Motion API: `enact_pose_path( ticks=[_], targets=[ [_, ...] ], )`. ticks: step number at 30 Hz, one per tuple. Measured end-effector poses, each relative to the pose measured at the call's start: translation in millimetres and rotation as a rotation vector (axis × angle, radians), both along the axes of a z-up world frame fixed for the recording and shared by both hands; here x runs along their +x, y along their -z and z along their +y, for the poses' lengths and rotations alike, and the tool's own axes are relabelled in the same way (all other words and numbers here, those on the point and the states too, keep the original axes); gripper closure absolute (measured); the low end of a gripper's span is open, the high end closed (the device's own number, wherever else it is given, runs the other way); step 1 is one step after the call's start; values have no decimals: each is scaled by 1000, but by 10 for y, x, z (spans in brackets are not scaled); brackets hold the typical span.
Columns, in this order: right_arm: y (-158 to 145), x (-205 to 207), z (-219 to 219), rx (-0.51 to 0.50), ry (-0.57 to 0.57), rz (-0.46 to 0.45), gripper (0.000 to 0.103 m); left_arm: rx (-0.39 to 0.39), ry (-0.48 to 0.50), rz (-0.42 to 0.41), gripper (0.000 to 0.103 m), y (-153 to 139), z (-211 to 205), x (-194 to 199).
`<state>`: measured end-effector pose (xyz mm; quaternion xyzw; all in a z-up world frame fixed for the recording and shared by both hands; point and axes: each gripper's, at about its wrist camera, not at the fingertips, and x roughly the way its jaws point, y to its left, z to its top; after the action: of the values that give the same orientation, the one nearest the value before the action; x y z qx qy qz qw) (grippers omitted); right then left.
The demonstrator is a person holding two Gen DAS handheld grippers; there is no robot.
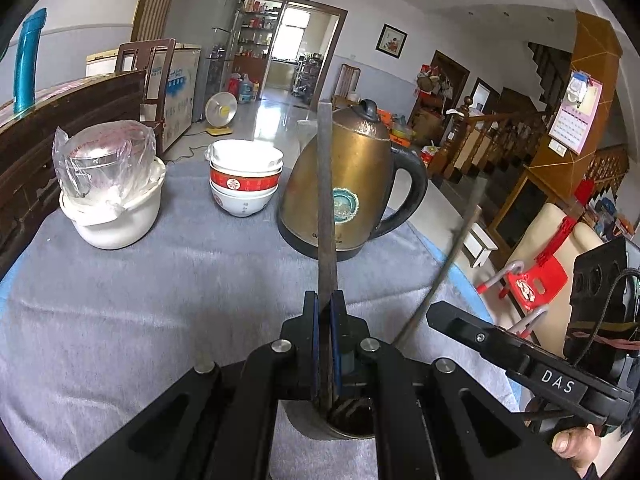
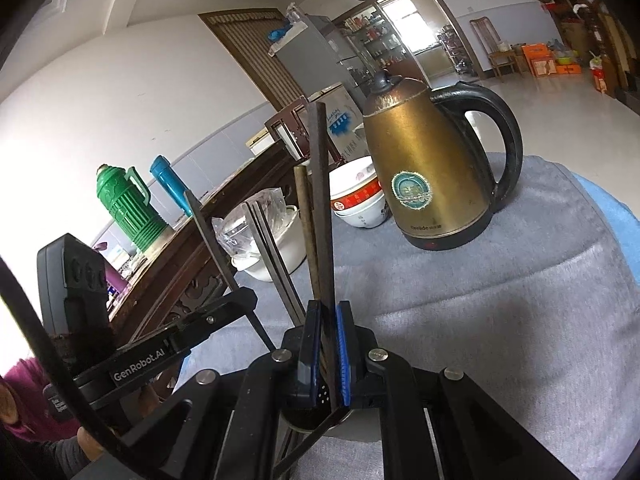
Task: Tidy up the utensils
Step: 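Open both grippers to release the chopsticks into the cup, then withdraw both grippers from the cup and move back to the chopsticks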
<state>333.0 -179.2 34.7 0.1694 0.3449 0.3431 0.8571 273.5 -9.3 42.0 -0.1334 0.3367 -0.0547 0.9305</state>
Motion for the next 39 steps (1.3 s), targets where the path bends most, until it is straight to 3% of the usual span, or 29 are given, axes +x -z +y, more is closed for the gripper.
enact_pose_path(
  ticks=[12, 14, 17, 18, 21, 24, 31, 36, 39],
  targets=[
    [10, 8, -102, 14, 52, 15, 91, -20, -14, 25, 97, 21, 73, -14],
    [6, -3, -132, 19, 65, 16, 85, -29, -14, 34, 97, 18, 91, -15],
    [-11, -19, -196, 33, 93, 20, 51, -33, -20, 30, 89, -3, 113, -51],
    [-26, -35, -230, 45, 108, 15, 40, -39, -24, 31, 81, -16, 129, -73],
    [-71, -48, -332, 70, 139, 15, 40, -45, -35, 16, 66, -66, 176, -150],
    [-117, -81, -466, 96, 185, 14, 40, -48, -38, 1, 59, -129, 235, -229],
    [-178, -297, -905, 149, 348, 35, 39, -65, -84, -32, 32, -235, 536, -651],
    [42, -681, -1261, 143, 466, 144, 39, -50, -113, 34, 25, 36, 792, -1056],
    [243, -995, -1300, 92, 459, 211, 39, -53, -148, 112, 25, 324, 939, -1285]
  ],
)
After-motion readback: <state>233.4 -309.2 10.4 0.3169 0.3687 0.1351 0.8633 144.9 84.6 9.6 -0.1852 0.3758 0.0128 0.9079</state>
